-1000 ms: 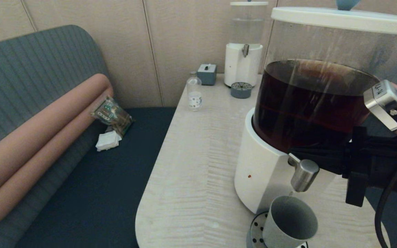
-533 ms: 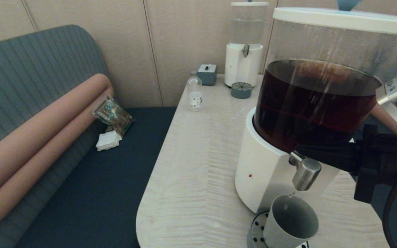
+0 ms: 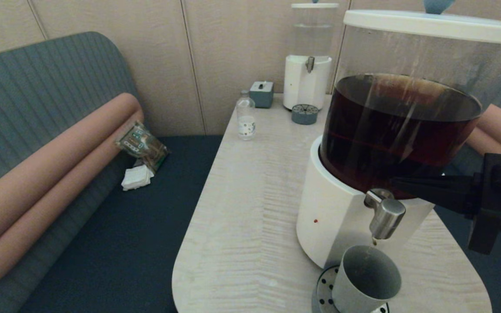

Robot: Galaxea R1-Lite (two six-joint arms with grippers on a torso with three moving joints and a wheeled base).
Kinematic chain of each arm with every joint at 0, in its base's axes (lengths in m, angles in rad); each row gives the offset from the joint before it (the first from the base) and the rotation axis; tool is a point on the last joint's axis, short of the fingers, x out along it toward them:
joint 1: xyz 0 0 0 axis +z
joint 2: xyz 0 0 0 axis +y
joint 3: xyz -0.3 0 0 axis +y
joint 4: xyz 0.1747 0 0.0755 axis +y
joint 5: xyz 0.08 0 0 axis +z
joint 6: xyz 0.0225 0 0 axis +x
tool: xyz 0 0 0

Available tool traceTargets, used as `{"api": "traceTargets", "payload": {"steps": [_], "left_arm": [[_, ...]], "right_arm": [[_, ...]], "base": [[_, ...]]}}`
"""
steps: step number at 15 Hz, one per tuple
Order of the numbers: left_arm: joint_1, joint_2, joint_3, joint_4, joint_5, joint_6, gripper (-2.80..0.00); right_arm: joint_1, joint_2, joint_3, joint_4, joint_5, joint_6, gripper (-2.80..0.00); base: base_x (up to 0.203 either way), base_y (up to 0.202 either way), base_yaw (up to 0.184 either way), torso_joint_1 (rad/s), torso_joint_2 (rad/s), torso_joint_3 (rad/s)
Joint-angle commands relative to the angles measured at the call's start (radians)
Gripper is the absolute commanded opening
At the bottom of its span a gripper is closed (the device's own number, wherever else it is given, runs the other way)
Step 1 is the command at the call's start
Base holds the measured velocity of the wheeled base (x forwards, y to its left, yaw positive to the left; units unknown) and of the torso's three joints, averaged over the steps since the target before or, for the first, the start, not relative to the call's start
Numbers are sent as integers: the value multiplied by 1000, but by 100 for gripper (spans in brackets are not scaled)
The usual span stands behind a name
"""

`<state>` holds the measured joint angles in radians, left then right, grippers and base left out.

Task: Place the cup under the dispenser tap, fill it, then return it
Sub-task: Turn off the faucet

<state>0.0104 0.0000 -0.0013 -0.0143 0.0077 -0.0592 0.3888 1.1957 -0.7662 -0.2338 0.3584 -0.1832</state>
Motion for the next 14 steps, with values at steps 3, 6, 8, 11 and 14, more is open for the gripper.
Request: {"api": "traceTargets", "payload": {"steps": [3, 6, 8, 11, 14], "left_arm": [[0, 2, 0, -1, -2, -1, -280], [0, 2, 0, -1, -2, -1, -280], [0, 2, 1, 0, -2, -1, -280], [0, 2, 0, -1, 1, -1, -280], [0, 2, 0, -1, 1, -1, -280]], "right_arm": [[-2, -65, 34, -5, -68, -2, -280], [-2, -134, 67, -5, -94, -3, -280], [-2, -192, 86, 1, -134, -7, -280], [-2, -272, 105, 35, -222, -9, -280], [-2, -358, 107, 75, -326, -11, -280]], "base": [[0, 0, 0, 0, 0, 0], [0, 0, 0, 0, 0, 0], [0, 0, 0, 0, 0, 0], [0, 0, 0, 0, 0, 0], [0, 0, 0, 0, 0, 0]]}}
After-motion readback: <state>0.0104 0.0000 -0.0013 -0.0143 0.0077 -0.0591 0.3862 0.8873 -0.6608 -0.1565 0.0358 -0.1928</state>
